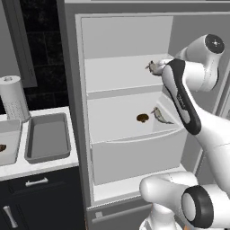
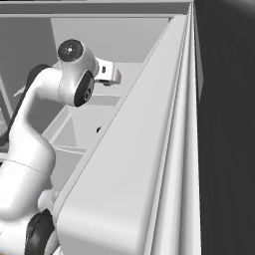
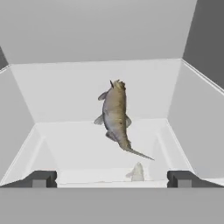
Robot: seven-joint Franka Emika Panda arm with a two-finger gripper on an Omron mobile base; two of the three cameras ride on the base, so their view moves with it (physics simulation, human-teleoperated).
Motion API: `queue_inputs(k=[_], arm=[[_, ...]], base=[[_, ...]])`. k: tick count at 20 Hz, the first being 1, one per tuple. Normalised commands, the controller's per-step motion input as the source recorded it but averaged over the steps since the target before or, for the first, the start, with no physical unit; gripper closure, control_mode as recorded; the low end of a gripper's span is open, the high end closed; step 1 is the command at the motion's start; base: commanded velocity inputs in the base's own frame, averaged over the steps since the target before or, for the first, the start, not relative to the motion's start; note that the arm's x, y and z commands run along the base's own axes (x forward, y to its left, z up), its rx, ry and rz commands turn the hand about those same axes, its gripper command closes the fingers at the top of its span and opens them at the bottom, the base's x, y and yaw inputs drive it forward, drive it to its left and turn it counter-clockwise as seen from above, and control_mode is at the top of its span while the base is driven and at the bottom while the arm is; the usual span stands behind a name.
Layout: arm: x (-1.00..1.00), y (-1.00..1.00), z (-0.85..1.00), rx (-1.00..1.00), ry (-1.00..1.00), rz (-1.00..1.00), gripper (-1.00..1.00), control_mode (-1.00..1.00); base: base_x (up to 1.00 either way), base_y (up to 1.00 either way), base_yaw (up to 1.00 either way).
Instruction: Place one mushroom and one fish in each tupperware on the nearby counter, to pack two identical lunches.
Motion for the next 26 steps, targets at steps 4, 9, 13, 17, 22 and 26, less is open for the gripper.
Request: queue_inputs(k=[4,9,13,17,22,26], arm=[[0.59,0.00,-0.15,0.00,0.00,0.10,-1.00,-1.00],[0.59,0.00,-0.03,0.00,0.02,0.04,-1.00,-1.00],[0.59,0.00,0.00,0.00,0.08,0.02,-1.00,-1.00],[0.53,0.00,-0.11,0.00,0.10,0.04,-1.00,-1.00],[0.36,0.00,-0.27,0.00,0.08,0.04,-1.00,-1.00],[0.30,0.00,-0.39,-0.01,0.02,0.02,-1.00,-1.00]], base=[[0.00,0.00,0.00],[0.00,0.00,0.00],[0.00,0.00,0.00],[0.00,0.00,0.00],[0.00,0.00,0.00],[0.00,0.00,0.00]])
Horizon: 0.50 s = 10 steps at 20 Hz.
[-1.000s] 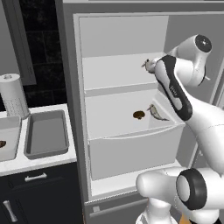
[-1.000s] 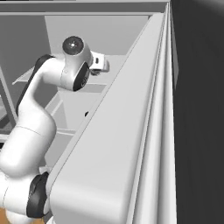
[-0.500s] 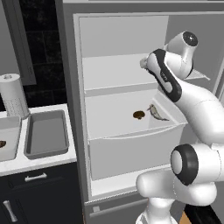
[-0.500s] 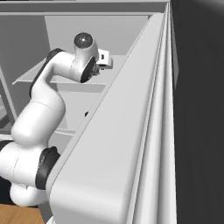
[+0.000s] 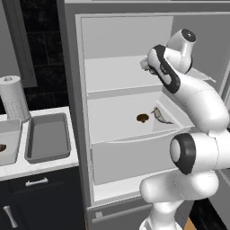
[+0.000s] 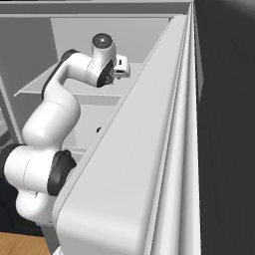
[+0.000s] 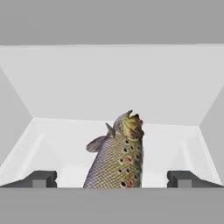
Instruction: Place one mushroom and one fish in each tupperware on the nearby counter, to pack two identical lunches.
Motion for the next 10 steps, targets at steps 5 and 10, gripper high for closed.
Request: queue_inputs(k=[5,10], arm=[[-0.17,0.30,-0.83,-0.12,0.07,0.00,1.00,-1.00],[-0.93,0.23,-0.88,-0.12,0.05,0.00,1.00,-1.00]], base=[[0.00,0.00,0.00],[0.00,0.00,0.00]])
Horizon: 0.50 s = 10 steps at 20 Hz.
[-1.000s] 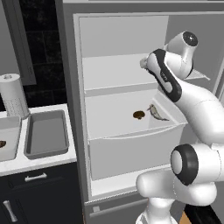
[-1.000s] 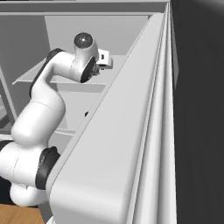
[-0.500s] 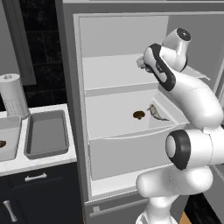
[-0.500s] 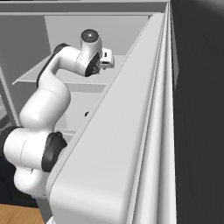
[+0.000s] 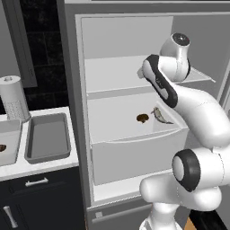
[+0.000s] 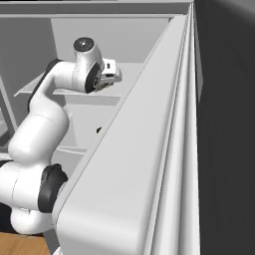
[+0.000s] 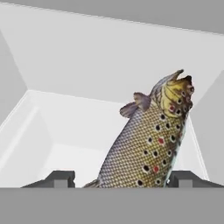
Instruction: Place one mushroom and one fish in each tupperware on the nearby counter, to pack two identical lunches.
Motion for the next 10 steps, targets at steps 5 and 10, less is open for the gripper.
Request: queue_inputs(k=[5,10], arm=[[-0.22,0.00,-0.16,-0.01,0.00,0.00,1.00,-1.00],[-0.68,0.01,-0.01,0.01,0.20,0.00,1.00,-1.00]], base=[[0.00,0.00,0.00],[0.00,0.00,0.00]])
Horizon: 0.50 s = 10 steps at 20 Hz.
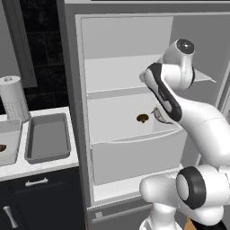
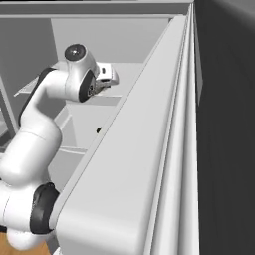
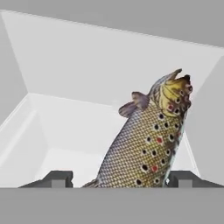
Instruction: Place one mushroom and one fish in each tupperware on the nearby counter, to pack two identical lunches.
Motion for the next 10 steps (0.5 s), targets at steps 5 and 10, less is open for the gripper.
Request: queue_inputs(k=[5,10], arm=[[-1.00,0.21,0.00,0.00,0.19,0.00,1.00,-1.00],[-1.00,0.25,0.01,0.00,0.00,0.01,1.00,-1.00]], base=[[0.00,0.00,0.00],[0.00,0.00,0.00]])
